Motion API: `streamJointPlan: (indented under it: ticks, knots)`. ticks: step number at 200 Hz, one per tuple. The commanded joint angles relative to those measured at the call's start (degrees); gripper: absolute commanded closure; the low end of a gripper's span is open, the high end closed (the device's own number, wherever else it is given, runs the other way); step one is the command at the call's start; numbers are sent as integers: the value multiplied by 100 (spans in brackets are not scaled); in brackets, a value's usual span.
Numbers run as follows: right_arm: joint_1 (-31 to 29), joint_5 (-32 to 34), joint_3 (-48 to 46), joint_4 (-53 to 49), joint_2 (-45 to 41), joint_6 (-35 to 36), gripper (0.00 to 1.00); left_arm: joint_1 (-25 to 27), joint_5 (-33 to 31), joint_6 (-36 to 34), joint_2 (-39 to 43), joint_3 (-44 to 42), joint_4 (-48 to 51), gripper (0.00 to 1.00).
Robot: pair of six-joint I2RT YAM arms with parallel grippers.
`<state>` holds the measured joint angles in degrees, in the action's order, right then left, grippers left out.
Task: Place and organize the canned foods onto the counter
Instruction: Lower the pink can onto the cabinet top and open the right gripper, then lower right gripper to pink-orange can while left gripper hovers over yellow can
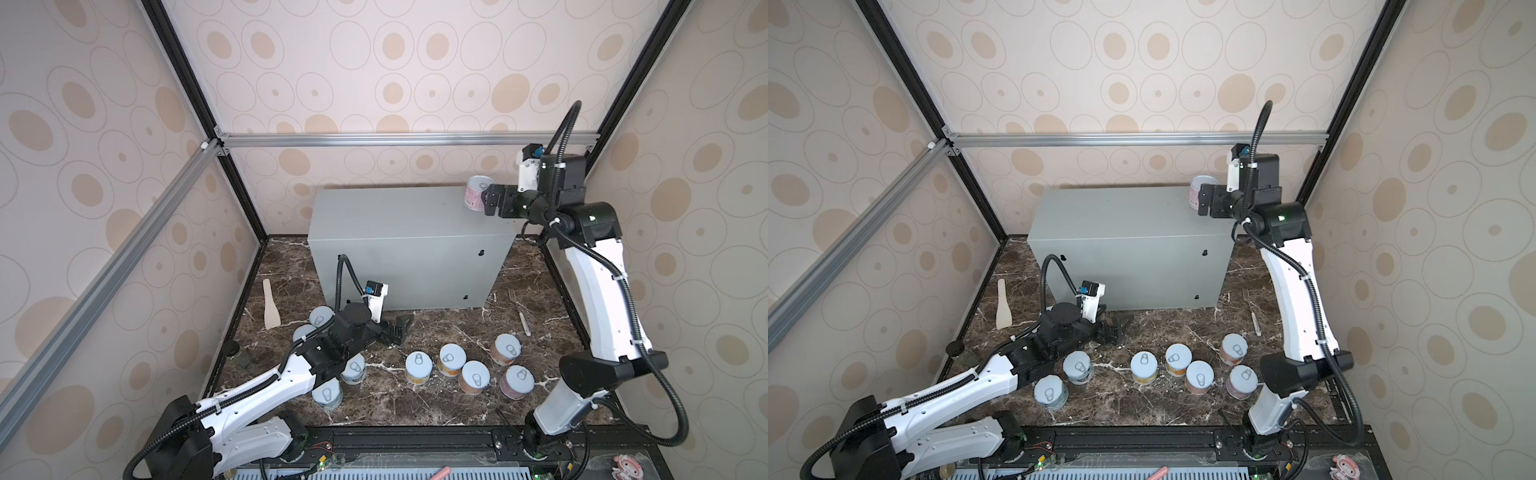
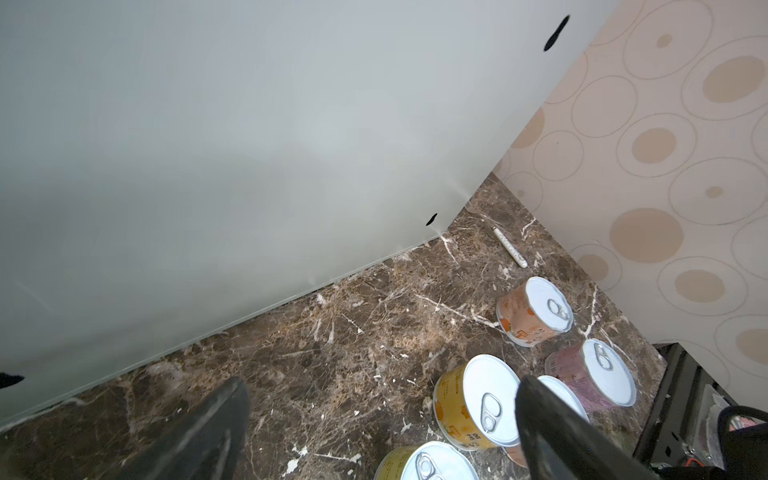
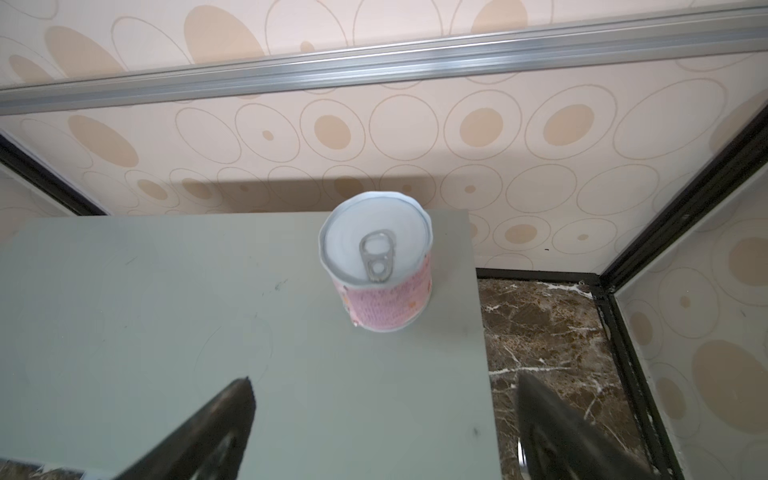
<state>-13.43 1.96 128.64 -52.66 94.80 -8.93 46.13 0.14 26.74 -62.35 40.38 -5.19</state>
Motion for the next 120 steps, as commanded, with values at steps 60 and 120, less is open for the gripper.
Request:
streamJointPlan:
  ticks: [60,120]
  knots:
    - [34,533,-3327,289,-2188,-302,1,474,23,-604,-301,839,837,1]
    - [34,902,-5447,341,-3632,-947,1,720,47,-447,-724,647,429,1]
